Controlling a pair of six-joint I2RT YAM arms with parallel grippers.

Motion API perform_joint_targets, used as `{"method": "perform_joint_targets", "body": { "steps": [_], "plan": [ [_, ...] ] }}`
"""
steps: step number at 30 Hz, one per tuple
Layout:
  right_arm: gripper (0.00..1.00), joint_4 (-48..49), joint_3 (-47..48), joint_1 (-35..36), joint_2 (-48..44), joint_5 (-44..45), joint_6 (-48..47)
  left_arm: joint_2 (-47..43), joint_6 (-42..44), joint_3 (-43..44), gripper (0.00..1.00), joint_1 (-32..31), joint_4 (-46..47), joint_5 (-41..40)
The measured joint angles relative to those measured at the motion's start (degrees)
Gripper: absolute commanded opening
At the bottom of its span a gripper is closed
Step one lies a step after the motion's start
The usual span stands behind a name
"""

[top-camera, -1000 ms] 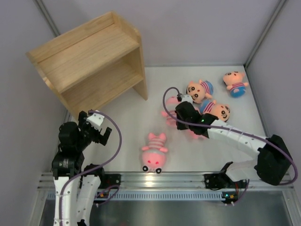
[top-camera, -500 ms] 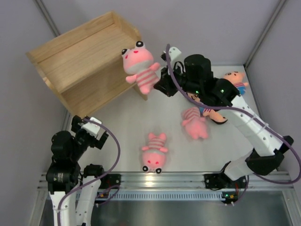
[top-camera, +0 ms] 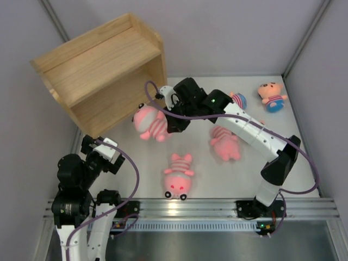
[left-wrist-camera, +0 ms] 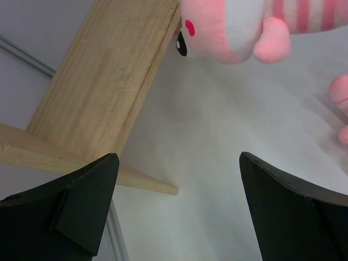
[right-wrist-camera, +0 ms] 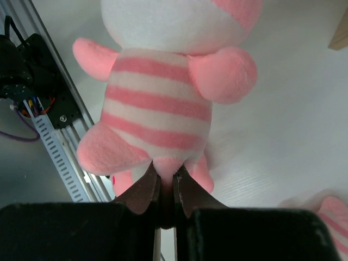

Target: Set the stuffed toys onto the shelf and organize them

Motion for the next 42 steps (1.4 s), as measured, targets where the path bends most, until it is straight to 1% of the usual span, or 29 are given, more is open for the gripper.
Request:
{"method": "perform_joint_targets", "body": {
  "steps": [4,7,11,13,16,21,25,28,30,31,32,33,34,36,38,42],
  "plan": [
    [0.0,0.5,-0.2,0.1,0.0,0.7,-0.1,-0.2,0.2,-0.1,0.99,0.0,-0.2,0.2],
    [0.0,0.9,2.2,0.0,0.4,1.1,0.0,-0.6,0.4,-0.2,0.99,0.0,-0.3,0.1],
    [0.0,3.1,9.4,-0.9,3.3,0.5,1.6,-1.0,1.0,-0.5,0.99,0.0,-0.3,-0.1],
    [0.0,4.8,13.6,-1.6,6.0,-0.3,2.5,-1.2,1.4,-0.5,0.99,0.0,-0.3,-0.1],
    [0.0,7.8,17.5,-2.9,10.3,-0.7,3.4,-1.3,1.7,-0.5,0.99,0.0,-0.3,-0.3],
    [0.0,12.3,17.8,-4.4,15.9,0.3,4.5,-1.9,1.8,-0.9,0.99,0.0,-0.4,-0.8],
    [0.05,16.2,17.8,-4.8,18.7,1.4,4.6,-2.3,1.8,-1.0,0.99,0.0,-0.4,-1.0],
    [0.06,18.1,18.8,-5.0,20.2,1.0,4.6,-2.2,1.8,-1.2,0.99,0.0,-0.4,-1.0],
    [0.13,19.5,19.9,-5.2,21.4,1.2,5.1,-2.2,1.8,-1.3,0.99,0.0,-0.4,-1.0],
    [0.28,20.0,20.0,-5.2,21.6,1.4,5.1,-2.2,1.8,-1.3,0.99,0.0,-0.4,-1.0],
    [0.38,20.3,20.0,-5.3,21.8,1.9,5.8,-2.2,1.7,-1.4,0.99,0.0,-0.4,-1.0],
    [0.46,20.7,20.0,-5.3,21.9,2.7,6.2,-2.2,1.7,-1.5,0.99,0.0,-0.4,-1.0],
    [0.49,21.2,20.0,-5.4,22.0,3.4,6.6,-2.2,1.7,-1.6,0.99,0.0,-0.4,-1.0],
    [0.51,22.1,20.0,-5.7,22.0,4.7,7.4,-2.2,1.7,-1.7,0.99,0.0,-0.4,-1.0],
    [0.51,22.7,20.0,-6.1,22.0,6.0,7.9,-2.2,1.7,-1.7,0.99,0.0,-0.4,-1.0],
    [0.45,24.5,18.8,-6.4,21.6,10.8,9.7,-2.3,1.7,-1.9,0.99,0.0,-0.4,-1.0]
  ]
}}
